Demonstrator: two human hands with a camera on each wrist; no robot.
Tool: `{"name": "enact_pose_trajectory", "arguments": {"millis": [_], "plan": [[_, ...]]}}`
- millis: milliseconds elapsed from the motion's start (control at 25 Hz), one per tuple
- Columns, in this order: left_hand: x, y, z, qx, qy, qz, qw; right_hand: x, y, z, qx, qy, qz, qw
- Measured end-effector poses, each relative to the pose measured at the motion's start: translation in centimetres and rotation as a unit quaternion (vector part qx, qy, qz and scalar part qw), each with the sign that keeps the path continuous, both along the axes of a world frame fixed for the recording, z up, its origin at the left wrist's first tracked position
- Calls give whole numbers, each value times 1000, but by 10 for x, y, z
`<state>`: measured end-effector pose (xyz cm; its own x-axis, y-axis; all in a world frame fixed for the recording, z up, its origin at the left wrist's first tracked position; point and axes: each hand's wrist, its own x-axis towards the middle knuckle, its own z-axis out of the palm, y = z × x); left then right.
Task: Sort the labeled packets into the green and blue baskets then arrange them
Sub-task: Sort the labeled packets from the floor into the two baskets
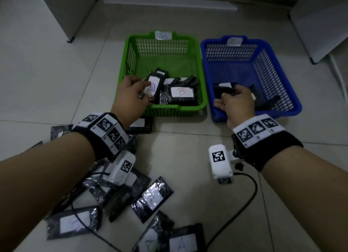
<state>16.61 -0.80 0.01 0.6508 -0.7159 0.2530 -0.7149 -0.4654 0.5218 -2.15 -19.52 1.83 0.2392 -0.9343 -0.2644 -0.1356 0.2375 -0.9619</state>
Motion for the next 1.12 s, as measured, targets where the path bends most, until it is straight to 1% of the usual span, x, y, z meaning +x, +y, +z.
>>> {"name": "enact_pose_trajectory", "arguments": {"millis": [40, 80, 120, 200, 240, 280, 320, 400, 440, 480, 520, 560, 640, 720, 760, 800, 840, 880, 1000, 1040, 1080, 1120], "plan": [[-6, 9, 0, -14, -7, -19, 1000, -7, 10, -1, -17, 18, 2, 1000], [-14, 18, 2, -17, 2, -44, 999, -14, 21, -2, -30, 30, 14, 999], [-23, 31, 3, 1, 31, -74, 997, -23, 37, -3, -41, 44, 41, 997], [-40, 60, 3, 92, 98, -147, 980, -36, 73, -13, -55, 96, 137, 984], [-46, 78, 1, 149, 108, -187, 965, -42, 93, -19, -51, 121, 200, 971], [-49, 93, -1, 199, 98, -226, 948, -44, 110, -25, -45, 139, 268, 952], [-50, 109, -5, 243, 76, -258, 932, -46, 127, -33, -51, 165, 344, 923], [-49, 130, -12, 306, 22, -310, 900, -49, 149, -48, -106, 242, 478, 838], [-49, 138, -14, 333, 0, -326, 885, -50, 159, -54, -137, 273, 524, 795], [-49, 142, -17, 354, -21, -335, 873, -51, 167, -60, -164, 291, 557, 760], [-50, 146, -19, 370, -37, -336, 865, -54, 174, -64, -183, 303, 580, 733], [-52, 148, -20, 373, -52, -334, 864, -57, 180, -67, -196, 315, 592, 715], [-57, 148, -23, 370, -76, -319, 869, -62, 185, -70, -216, 325, 595, 702], [-63, 144, -21, 362, -97, -308, 875, -63, 183, -67, -211, 330, 596, 701], [-65, 141, -18, 353, -105, -299, 880, -61, 179, -66, -194, 330, 596, 706], [-64, 138, -15, 344, -100, -285, 889, -59, 173, -65, -166, 324, 591, 720], [-64, 133, -10, 335, -77, -263, 901, -58, 165, -63, -135, 315, 578, 741], [-61, 129, -7, 320, -34, -236, 917, -57, 157, -61, -103, 300, 555, 769], [-55, 114, 5, 244, 112, -148, 952, -51, 129, -52, -7, 223, 453, 863], [-55, 107, 10, 207, 162, -120, 957, -49, 121, -46, 45, 187, 414, 890], [-56, 101, 15, 174, 216, -88, 957, -47, 115, -41, 91, 155, 380, 907], [-58, 95, 19, 144, 268, -56, 951, -45, 110, -35, 110, 132, 353, 920]]}}
